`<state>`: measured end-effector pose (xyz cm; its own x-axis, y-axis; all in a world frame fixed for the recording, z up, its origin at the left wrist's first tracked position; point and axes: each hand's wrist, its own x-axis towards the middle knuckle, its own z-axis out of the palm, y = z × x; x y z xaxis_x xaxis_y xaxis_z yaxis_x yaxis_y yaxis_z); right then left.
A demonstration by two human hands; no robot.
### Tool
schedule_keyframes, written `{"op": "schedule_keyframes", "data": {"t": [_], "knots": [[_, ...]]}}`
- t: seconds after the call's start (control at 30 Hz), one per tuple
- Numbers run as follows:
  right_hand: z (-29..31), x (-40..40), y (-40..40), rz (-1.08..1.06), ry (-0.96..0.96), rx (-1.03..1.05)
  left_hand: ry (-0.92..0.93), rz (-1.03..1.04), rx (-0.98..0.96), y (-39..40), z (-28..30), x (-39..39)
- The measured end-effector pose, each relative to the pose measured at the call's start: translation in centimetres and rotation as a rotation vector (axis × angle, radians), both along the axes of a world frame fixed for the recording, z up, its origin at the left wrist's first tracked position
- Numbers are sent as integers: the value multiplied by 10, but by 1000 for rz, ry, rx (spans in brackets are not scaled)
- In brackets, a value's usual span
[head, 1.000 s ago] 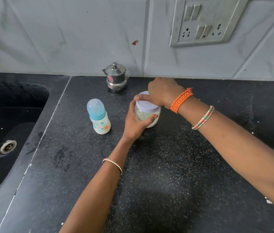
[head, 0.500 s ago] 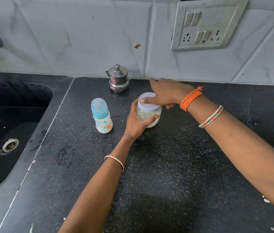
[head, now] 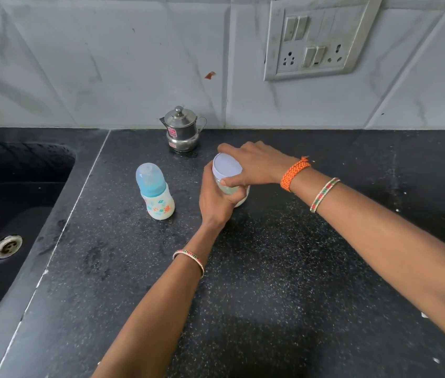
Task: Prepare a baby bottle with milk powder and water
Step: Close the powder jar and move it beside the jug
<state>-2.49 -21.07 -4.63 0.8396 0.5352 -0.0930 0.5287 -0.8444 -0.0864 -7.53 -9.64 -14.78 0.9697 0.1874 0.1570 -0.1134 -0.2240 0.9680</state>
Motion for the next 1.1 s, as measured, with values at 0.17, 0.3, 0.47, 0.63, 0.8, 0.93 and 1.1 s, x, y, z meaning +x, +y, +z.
{"op": "schedule_keyframes", "data": {"t": [0.17, 0.3, 0.47, 0.63, 0.8, 0.93, 1.1], "knots": [[-8, -6, 0, -96, -4, 90, 23, 60, -21, -9, 5, -7], [-6, -11, 2, -141, 27, 113, 35, 38, 19, -6, 7, -11], [1, -15, 8, -183, 6, 10, 47, -1, 71, -2, 9, -11], [31, 10, -2, -199, 173, -6, 55, -200, 40, 10, 15, 4], [62, 66, -15, -274, 176, 130, 134, -148, -26, 39, 35, 47], [62, 116, -10, -255, 169, 102, 161, 24, -100, 50, 45, 85], [47, 158, 4, -194, 127, -8, 224, 150, -131, 48, 45, 109]]}}
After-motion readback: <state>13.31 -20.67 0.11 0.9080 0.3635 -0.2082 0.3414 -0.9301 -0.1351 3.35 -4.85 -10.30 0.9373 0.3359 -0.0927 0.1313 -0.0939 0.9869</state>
